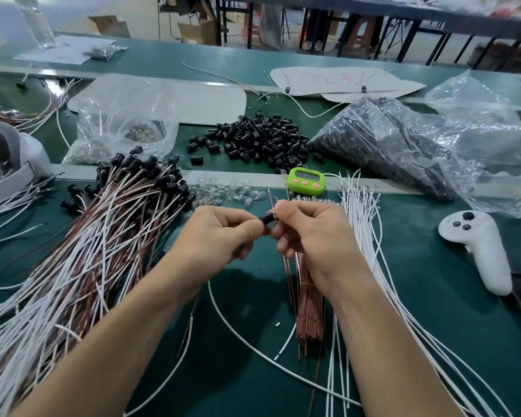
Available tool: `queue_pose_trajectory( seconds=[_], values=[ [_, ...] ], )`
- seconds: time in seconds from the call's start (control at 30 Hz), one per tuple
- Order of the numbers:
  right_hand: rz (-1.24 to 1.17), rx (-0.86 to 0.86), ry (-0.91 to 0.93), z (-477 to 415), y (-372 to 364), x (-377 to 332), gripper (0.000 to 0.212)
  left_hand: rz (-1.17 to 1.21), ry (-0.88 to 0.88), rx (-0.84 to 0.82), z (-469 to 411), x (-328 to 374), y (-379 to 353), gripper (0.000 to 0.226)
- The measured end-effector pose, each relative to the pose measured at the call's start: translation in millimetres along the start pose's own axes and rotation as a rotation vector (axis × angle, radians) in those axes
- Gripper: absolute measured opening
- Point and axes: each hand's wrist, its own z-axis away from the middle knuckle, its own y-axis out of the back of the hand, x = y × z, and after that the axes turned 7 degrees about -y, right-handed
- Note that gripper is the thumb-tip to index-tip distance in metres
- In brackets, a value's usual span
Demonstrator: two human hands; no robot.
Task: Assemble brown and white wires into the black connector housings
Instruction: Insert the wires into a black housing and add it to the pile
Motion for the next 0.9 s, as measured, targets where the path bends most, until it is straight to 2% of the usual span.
queue_pose_trajectory(
  seconds=[0.13,0.33,0.47,0.57,0.7,0.9],
  values=[
    [0.008,0.092,0.034,1,1,-1,0.034,0.077,0.053,-0.053,1,0,4,0.028],
    [-0.043,0.051,0.068,4,0,-7,0.032,0.146,0.087,-0.041,0,-2,3,0.028],
    [-0.115,0.043,0.06,6,2,-10,0.021,0.24,0.062,-0.1,1,-2,5,0.018],
    [-0.123,0.013,0.066,9,1,-11,0.021,0.355,0.036,-0.125,2,-2,6,0.017],
    [-0.044,0.026,0.07,10,0,-10,0.027,0.424,-0.007,-0.14,3,-3,4,0.018],
    [0.137,0.014,0.182,16,-3,-11,0.018,0.393,-0.034,-0.13,1,-6,1,0.02]
  ],
)
